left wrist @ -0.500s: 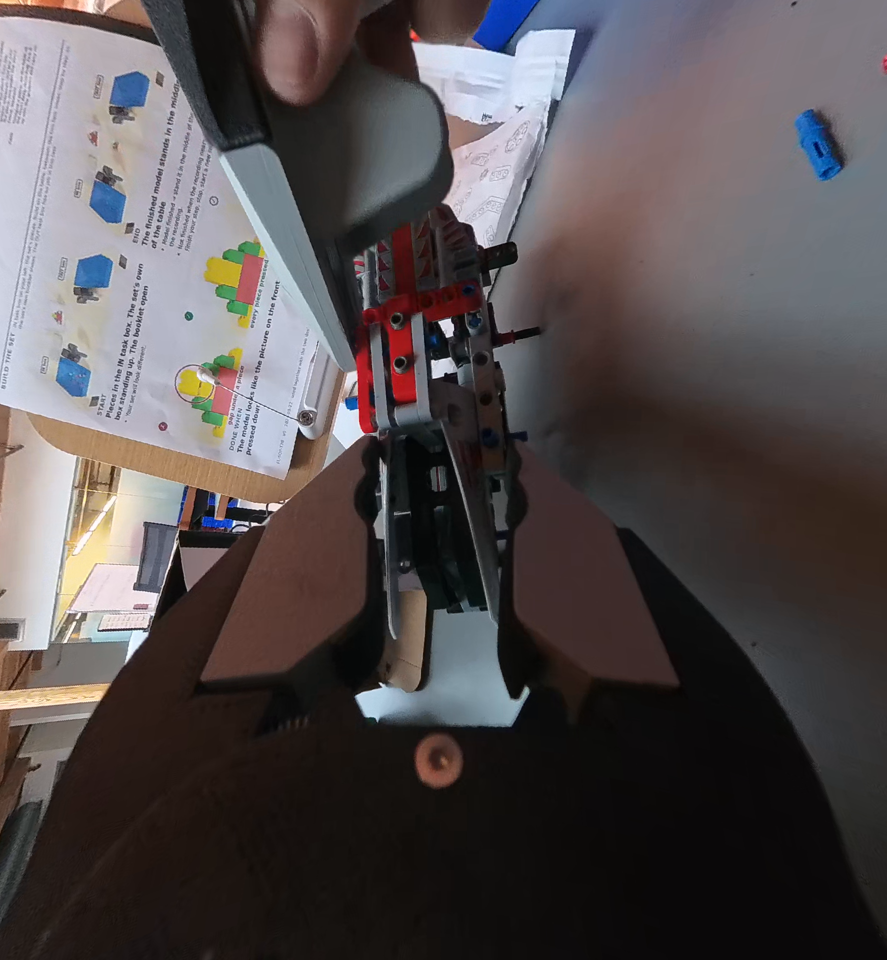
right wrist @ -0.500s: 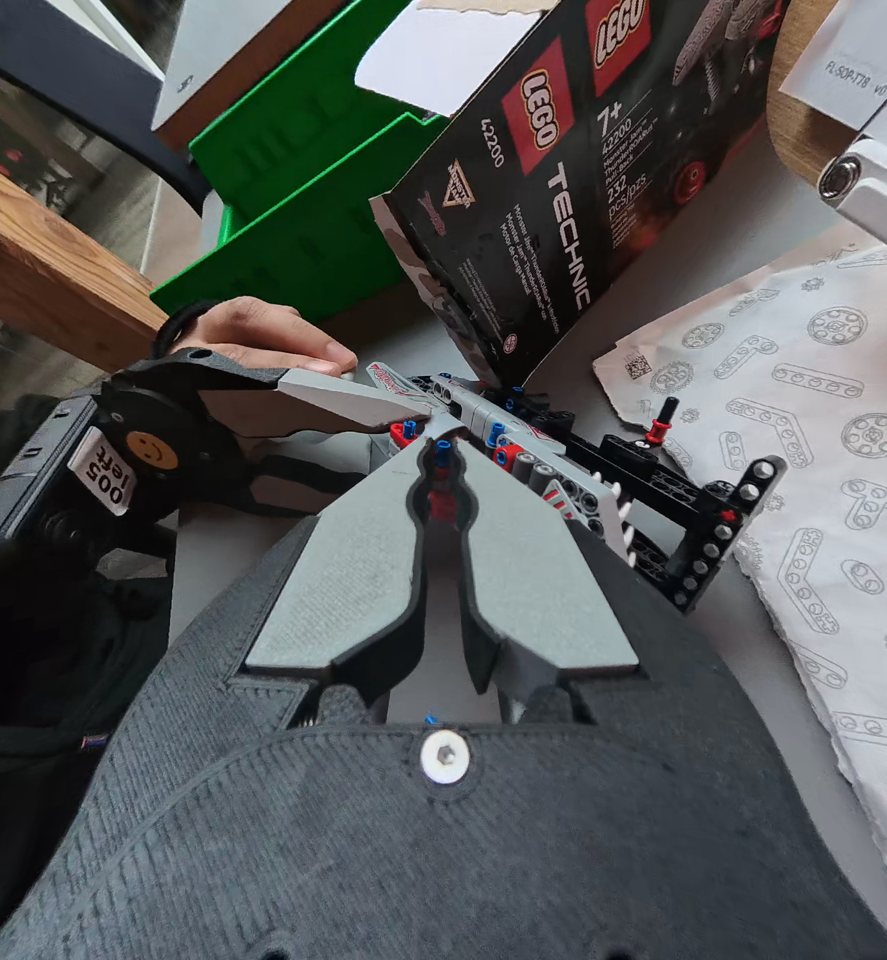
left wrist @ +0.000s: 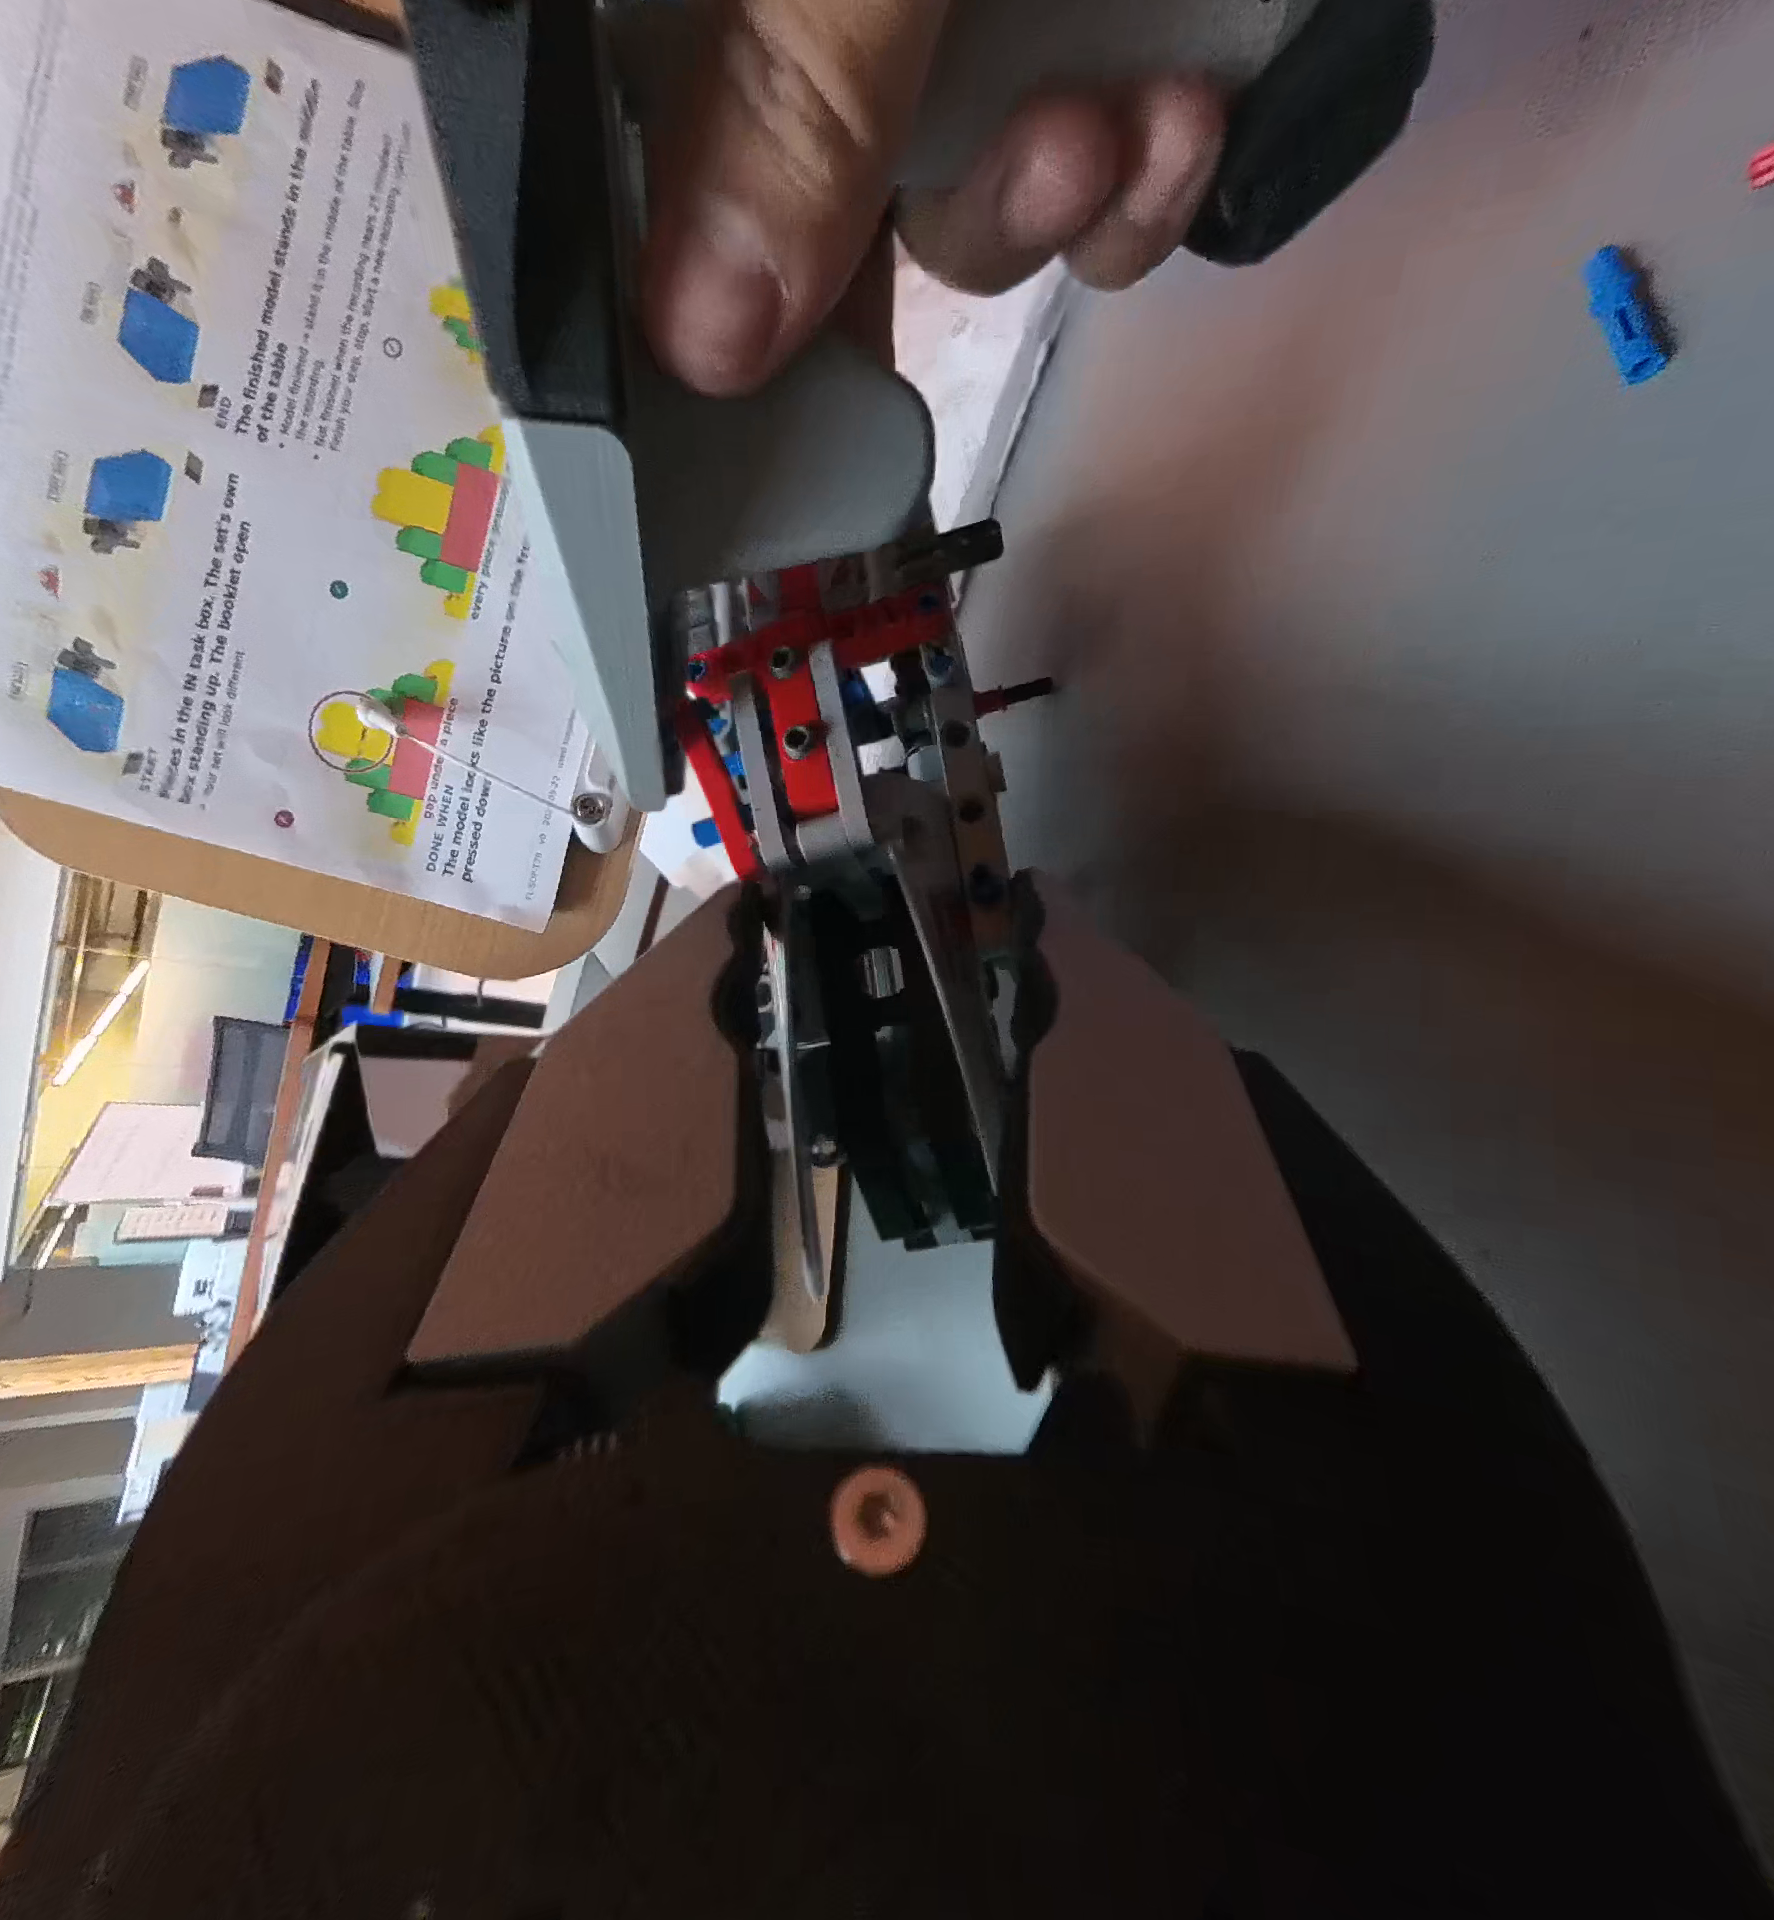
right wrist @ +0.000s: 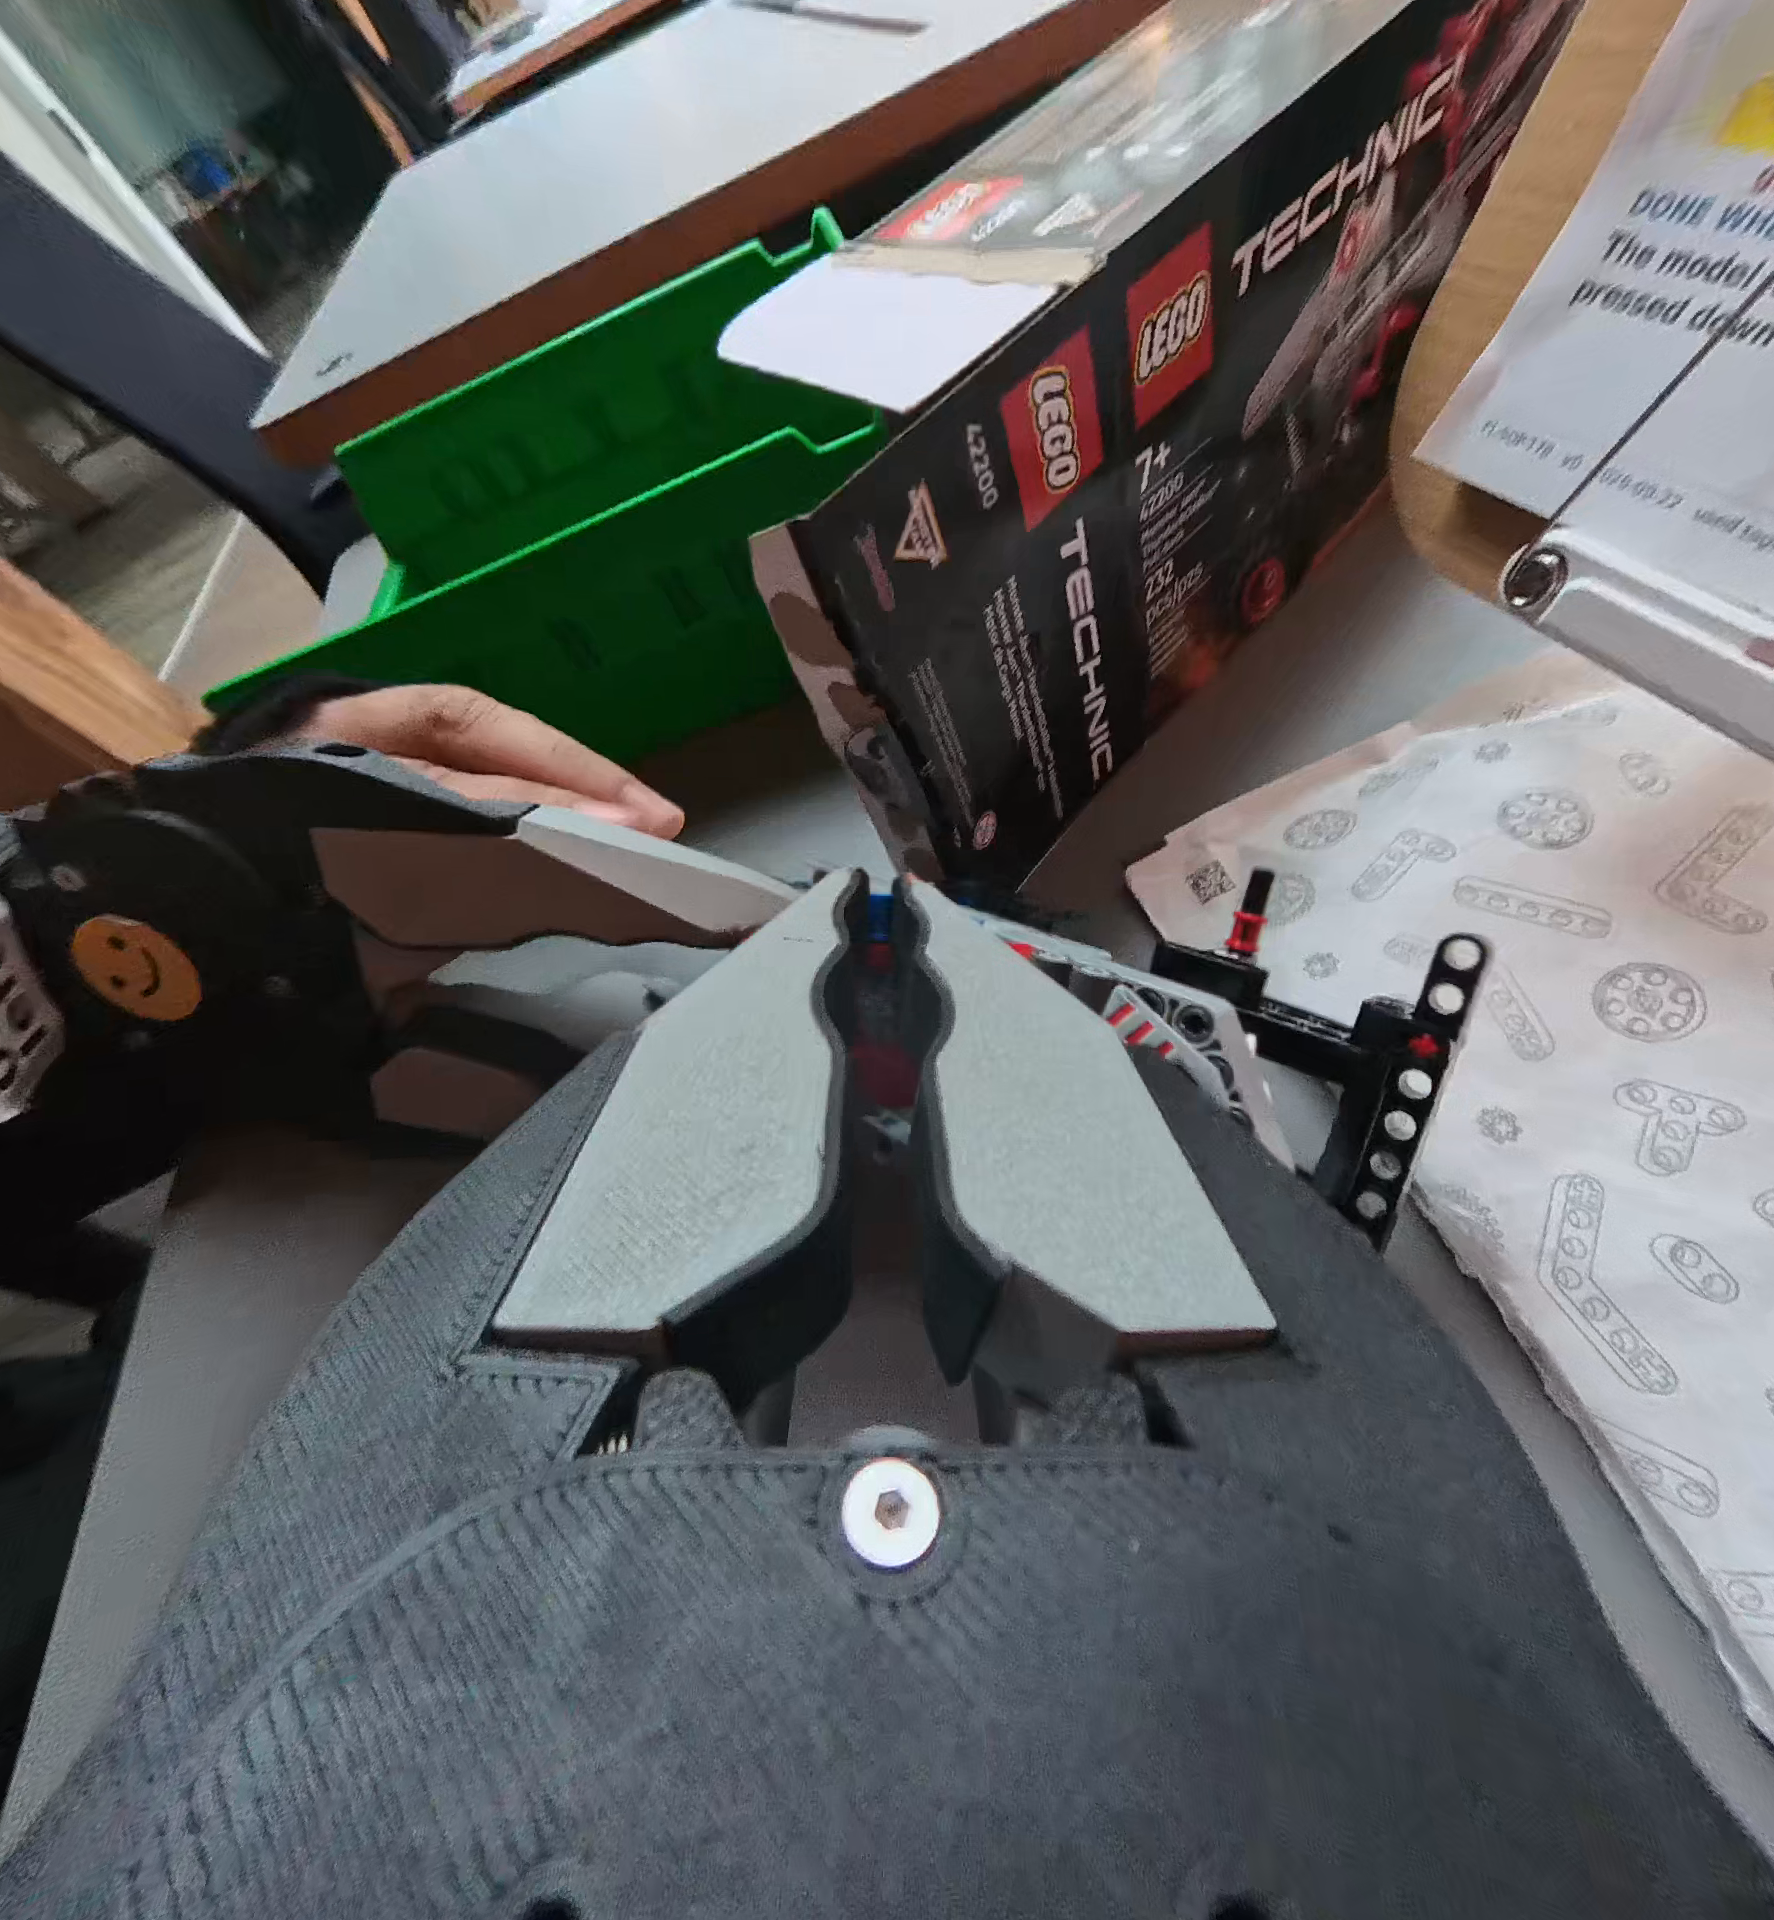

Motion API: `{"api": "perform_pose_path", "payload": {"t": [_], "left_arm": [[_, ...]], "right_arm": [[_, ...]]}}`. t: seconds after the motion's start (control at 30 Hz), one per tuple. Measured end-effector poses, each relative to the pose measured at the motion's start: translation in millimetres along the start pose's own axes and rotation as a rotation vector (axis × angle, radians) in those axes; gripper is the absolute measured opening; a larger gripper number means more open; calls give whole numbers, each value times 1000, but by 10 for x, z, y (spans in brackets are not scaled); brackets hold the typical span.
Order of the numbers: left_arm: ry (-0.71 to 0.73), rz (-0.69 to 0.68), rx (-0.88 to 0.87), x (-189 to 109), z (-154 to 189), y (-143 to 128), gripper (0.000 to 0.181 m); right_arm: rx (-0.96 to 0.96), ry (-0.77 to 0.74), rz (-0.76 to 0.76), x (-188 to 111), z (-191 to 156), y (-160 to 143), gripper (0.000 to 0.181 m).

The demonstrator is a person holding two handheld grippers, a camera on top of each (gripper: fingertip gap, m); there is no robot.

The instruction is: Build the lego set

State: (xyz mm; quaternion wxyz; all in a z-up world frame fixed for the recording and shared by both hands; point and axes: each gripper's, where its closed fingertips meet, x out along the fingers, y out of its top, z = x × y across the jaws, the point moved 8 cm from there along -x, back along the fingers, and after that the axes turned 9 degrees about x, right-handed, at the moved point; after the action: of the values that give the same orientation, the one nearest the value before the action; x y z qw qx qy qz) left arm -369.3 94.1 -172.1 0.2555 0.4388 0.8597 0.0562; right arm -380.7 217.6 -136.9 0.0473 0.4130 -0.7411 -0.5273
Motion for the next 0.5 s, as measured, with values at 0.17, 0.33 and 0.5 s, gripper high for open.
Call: {"api": "perform_pose_path", "payload": {"t": [0.17, 0.33, 0.5], "left_arm": [[1, -36, -3, -50, -34, 28, 44], [6, -52, 19, -64, -32, 49, 44], [5, -57, 7, -71, -39, 53, 44]], "right_arm": [[-35, -28, 48, 17, -104, 55, 0], [-165, -149, 16, 78, -204, 115, 0], [-153, -138, 26, 108, -195, 131, 0]]}}
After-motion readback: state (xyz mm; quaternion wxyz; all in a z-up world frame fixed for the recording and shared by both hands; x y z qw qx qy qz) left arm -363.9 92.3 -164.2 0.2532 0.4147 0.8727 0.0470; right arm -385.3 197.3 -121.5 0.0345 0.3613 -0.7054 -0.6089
